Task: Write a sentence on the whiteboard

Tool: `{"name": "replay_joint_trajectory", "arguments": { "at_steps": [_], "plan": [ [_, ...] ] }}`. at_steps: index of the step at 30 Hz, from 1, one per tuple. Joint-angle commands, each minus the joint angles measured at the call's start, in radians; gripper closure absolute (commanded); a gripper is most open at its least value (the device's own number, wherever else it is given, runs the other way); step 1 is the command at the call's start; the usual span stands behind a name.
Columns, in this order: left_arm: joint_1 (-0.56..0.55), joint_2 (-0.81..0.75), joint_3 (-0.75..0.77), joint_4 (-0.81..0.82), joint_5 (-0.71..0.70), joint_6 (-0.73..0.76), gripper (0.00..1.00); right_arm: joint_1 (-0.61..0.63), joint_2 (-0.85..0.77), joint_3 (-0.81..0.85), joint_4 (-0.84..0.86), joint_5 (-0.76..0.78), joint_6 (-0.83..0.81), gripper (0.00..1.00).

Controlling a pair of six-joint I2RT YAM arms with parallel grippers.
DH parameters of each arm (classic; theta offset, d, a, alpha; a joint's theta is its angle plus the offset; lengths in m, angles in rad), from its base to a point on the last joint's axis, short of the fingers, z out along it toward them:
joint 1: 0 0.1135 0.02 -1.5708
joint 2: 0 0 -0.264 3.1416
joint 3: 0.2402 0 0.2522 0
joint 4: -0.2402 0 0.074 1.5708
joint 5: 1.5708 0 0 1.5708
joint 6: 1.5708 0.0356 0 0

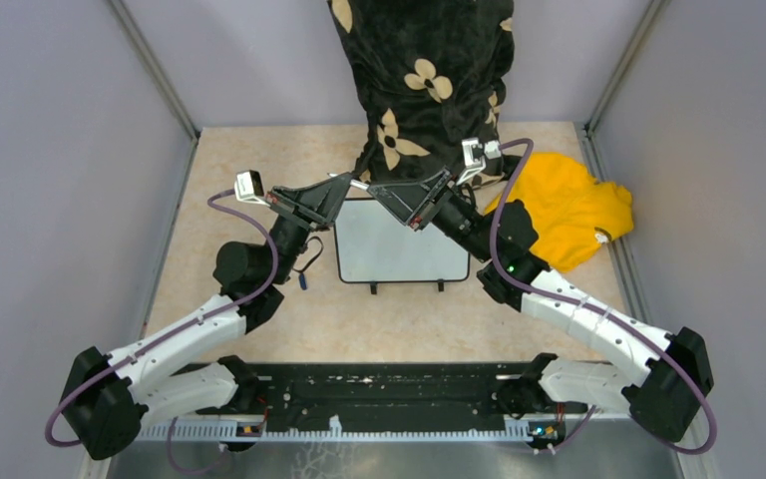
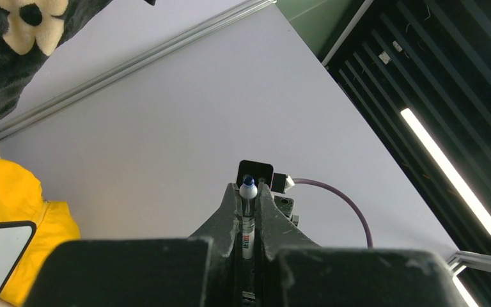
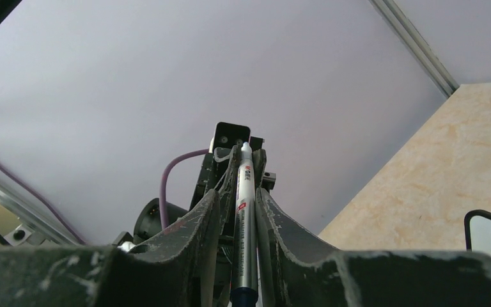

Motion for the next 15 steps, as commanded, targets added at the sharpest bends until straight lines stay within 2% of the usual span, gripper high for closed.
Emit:
{"name": "replay_joint_trajectory", "arguments": {
  "at_steps": [1,11,15],
  "plan": [
    [-0.006,-0.005,0.021,-0.022,-0.019,0.022,1.0,-0.005,-0.007,0.014,0.074,-0.017,0.017,0.75],
    [-0.008,0.0,0.025,-0.034,-0.011,0.026,1.0,-0.012,-0.002,0.01,0.083,-0.02,0.025,0.78],
    [-0.01,-0.006,0.04,-0.08,-0.01,0.048,1.0,-0.015,-0.002,0.008,0.085,-0.018,0.033,0.74]
  ]
}}
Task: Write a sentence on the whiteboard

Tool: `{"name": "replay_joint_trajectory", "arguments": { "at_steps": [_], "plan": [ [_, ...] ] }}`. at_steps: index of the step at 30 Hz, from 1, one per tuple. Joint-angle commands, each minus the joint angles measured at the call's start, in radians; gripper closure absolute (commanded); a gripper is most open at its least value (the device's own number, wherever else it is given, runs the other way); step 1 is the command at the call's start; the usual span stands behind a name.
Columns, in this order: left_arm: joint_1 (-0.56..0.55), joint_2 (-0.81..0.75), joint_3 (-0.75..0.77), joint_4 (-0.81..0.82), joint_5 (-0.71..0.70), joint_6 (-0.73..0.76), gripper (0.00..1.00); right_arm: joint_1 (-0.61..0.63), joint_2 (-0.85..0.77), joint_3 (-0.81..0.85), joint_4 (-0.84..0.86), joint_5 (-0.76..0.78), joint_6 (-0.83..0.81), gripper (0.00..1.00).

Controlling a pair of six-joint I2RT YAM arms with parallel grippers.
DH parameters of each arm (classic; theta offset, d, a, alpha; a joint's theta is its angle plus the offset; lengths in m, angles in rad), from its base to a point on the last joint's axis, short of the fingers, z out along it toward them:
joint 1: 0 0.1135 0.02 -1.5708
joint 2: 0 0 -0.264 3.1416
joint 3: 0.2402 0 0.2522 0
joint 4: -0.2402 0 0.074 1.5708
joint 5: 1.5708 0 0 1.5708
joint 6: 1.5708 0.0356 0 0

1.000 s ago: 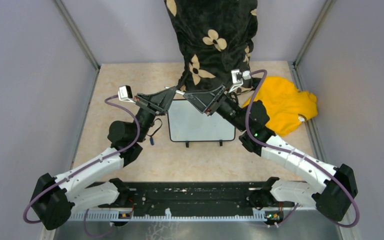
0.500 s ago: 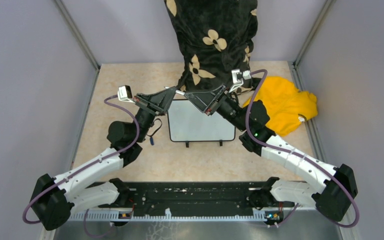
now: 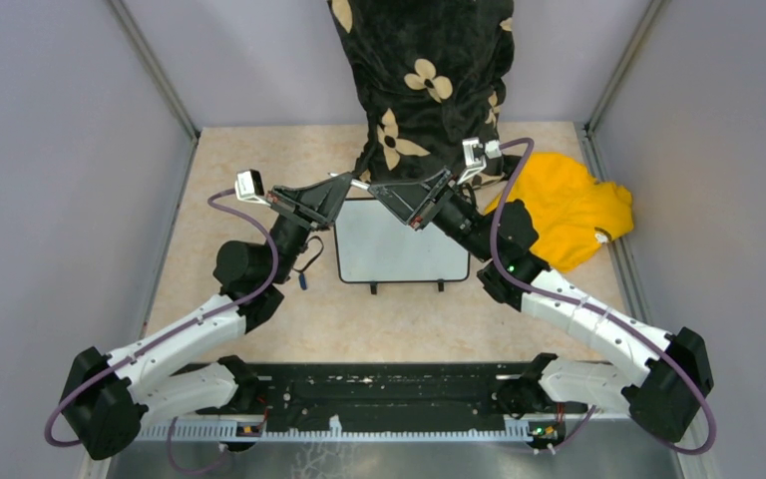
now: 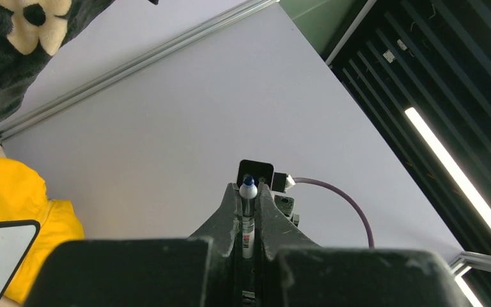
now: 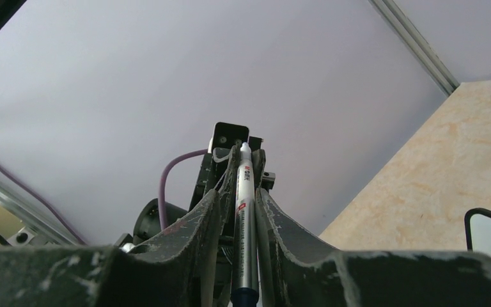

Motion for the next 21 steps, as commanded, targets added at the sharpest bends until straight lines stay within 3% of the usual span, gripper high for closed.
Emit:
{"name": "replay_joint_trajectory", "arguments": {
  "at_steps": [1,9,21],
  "plan": [
    [-0.006,-0.008,0.043,-0.088,-0.01,0.051,1.0,-0.01,-0.002,0.009,0.085,-0.016,0.023,0.73],
    [-0.01,-0.007,0.056,-0.119,-0.008,0.066,1.0,-0.012,0.004,0.008,0.086,-0.018,0.031,0.73],
    [-0.013,0.0,0.068,-0.146,0.004,0.066,1.0,-0.014,-0.001,-0.003,0.106,-0.024,0.037,0.82]
  ]
}}
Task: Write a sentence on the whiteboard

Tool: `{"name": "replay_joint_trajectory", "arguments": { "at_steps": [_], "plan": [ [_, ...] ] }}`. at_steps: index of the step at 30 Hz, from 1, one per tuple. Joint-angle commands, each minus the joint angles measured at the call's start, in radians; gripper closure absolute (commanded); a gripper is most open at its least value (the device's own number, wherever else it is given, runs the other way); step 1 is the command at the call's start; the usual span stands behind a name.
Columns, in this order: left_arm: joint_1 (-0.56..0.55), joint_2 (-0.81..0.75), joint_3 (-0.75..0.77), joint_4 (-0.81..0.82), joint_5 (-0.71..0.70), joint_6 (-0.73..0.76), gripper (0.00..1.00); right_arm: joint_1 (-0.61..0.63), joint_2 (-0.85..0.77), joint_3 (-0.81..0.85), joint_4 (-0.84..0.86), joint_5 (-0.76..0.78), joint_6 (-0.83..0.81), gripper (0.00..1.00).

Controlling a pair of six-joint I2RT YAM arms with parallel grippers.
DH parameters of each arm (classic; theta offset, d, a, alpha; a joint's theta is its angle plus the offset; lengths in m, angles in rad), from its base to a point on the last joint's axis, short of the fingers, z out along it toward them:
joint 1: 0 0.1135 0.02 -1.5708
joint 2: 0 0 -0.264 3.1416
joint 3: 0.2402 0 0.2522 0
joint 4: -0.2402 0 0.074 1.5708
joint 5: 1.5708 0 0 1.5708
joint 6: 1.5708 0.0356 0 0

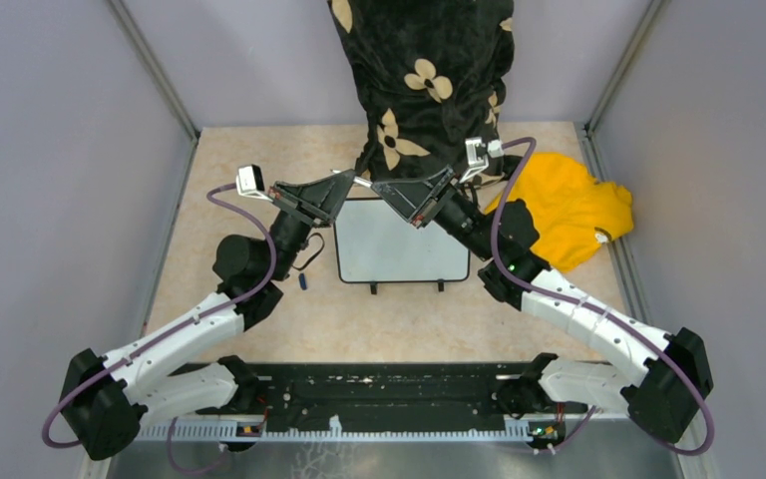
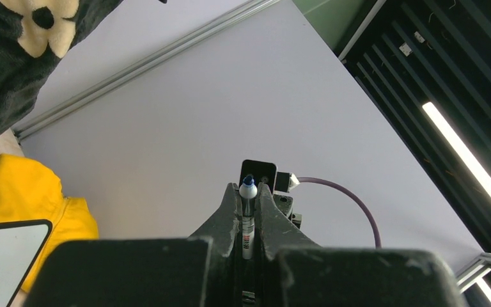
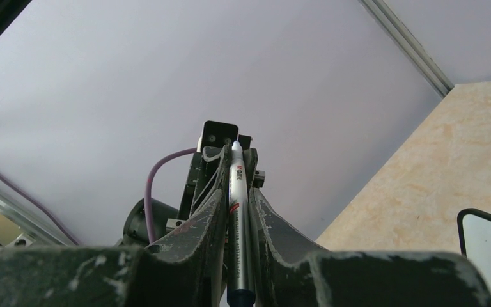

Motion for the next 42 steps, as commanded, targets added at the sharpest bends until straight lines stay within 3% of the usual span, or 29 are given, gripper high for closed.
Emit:
{"name": "replay_joint_trajectory", "arguments": {
  "at_steps": [1,8,28,42],
  "plan": [
    [-0.008,0.004,0.019,-0.056,0.004,0.024,1.0,-0.004,-0.004,0.001,0.101,-0.026,0.023,0.82],
    [-0.008,0.005,0.011,-0.052,0.001,0.01,1.0,-0.013,-0.009,-0.017,0.125,-0.02,0.043,0.75],
    [-0.008,0.009,0.024,-0.078,0.02,0.005,1.0,-0.024,0.002,-0.02,0.137,-0.045,0.065,0.73],
    [-0.008,0.007,0.012,-0.072,0.013,-0.001,1.0,-0.027,0.002,-0.02,0.138,-0.046,0.062,0.89]
  ]
}}
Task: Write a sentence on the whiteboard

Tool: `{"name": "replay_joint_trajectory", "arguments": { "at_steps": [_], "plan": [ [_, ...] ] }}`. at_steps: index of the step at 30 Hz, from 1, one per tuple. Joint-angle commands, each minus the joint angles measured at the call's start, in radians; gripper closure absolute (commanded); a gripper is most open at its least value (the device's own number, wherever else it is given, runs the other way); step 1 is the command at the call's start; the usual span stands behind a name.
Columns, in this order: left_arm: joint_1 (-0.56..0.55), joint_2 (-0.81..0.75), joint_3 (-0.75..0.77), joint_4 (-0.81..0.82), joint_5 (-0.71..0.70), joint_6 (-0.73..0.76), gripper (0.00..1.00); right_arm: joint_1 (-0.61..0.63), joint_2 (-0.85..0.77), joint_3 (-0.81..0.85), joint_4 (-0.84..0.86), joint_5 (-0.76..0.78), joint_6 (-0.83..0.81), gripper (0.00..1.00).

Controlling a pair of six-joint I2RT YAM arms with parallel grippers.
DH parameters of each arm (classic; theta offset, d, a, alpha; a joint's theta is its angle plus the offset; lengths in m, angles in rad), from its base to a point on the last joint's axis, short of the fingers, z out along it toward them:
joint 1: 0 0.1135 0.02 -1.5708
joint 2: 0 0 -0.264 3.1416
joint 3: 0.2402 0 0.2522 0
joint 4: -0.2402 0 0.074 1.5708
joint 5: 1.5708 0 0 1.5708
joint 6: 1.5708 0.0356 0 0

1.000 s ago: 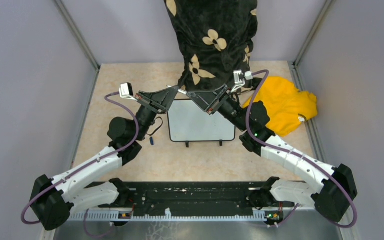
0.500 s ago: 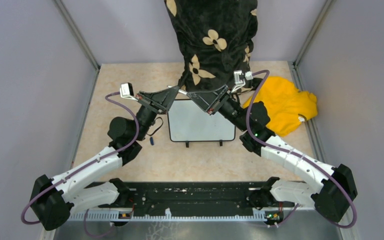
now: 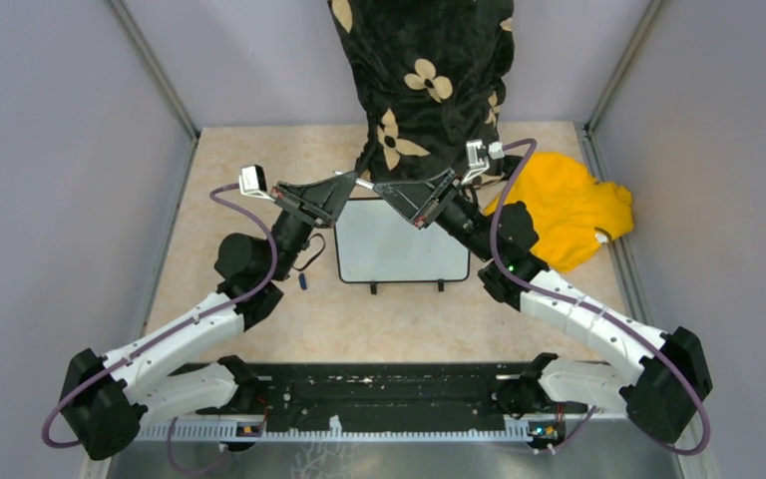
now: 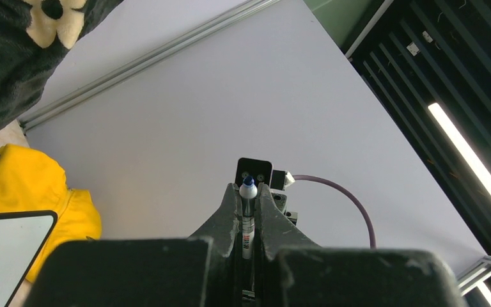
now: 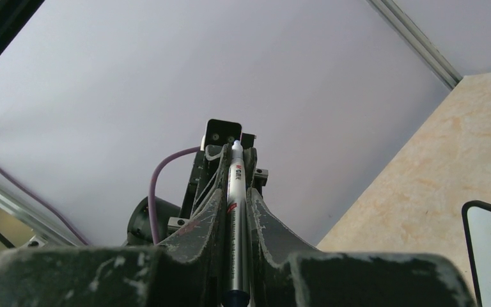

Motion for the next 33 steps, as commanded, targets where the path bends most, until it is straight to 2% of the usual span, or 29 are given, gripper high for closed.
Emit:
{"name": "replay_joint_trajectory", "arguments": {
  "at_steps": [1,4,9,14,19,22,26,33],
  "plan": [
    [-0.007,0.007,0.009,-0.039,0.007,0.01,1.0,-0.004,-0.003,0.013,0.094,-0.025,0.011,0.91],
    [-0.007,0.004,0.004,-0.035,0.007,0.007,1.0,-0.005,-0.007,0.006,0.097,-0.017,0.009,0.92],
    [-0.007,0.002,-0.001,-0.033,0.007,0.005,1.0,-0.006,-0.01,0.002,0.103,-0.009,0.009,0.82],
    [-0.007,0.0,-0.007,-0.03,0.005,-0.002,1.0,-0.006,-0.01,0.004,0.101,-0.01,0.007,0.77],
    [-0.007,0.001,-0.01,-0.028,0.002,-0.007,1.0,-0.005,-0.011,0.004,0.1,-0.011,0.007,0.77],
    [-0.007,0.001,-0.011,-0.029,0.002,-0.009,1.0,-0.005,-0.01,0.004,0.104,-0.015,0.006,0.83],
    [-0.007,-0.001,-0.017,-0.025,-0.002,-0.014,1.0,-0.006,-0.011,0.0,0.109,-0.012,0.006,0.85],
    [-0.007,0.0,-0.027,-0.011,-0.001,-0.025,1.0,-0.006,-0.012,-0.008,0.112,0.006,0.004,0.75]
  ]
}}
